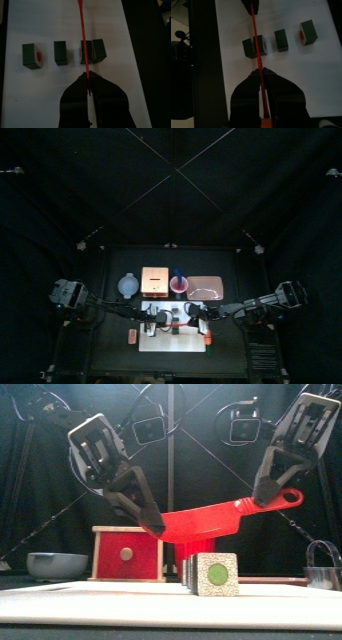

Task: Place sushi on board then cut the sushi with the knife then place the pieces on the plate
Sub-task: Cut the sushi into 4 pieces

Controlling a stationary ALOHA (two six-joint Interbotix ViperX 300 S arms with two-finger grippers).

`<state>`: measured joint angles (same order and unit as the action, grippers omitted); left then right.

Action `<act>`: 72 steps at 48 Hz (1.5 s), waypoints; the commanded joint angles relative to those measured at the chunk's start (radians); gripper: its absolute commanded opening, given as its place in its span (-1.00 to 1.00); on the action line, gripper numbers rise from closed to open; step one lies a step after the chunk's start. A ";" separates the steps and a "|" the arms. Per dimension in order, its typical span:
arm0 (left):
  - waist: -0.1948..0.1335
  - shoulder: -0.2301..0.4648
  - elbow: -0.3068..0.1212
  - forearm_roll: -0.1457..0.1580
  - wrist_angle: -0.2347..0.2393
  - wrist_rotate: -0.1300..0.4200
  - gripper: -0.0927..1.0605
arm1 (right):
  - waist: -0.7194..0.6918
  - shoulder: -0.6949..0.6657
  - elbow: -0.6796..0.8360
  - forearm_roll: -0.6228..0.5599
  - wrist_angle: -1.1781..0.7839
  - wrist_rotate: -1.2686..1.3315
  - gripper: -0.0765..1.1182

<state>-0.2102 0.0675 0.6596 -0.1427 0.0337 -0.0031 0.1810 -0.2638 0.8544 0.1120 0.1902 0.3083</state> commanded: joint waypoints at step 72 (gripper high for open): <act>-0.055 0.103 -0.017 -0.110 -0.028 0.002 -0.28 | 0.086 0.224 -0.040 0.067 -0.035 0.002 -0.27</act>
<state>-0.2500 0.1810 0.6519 -0.2500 0.0031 -0.0015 0.2485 -0.0276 0.8237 0.1703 0.1519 0.3083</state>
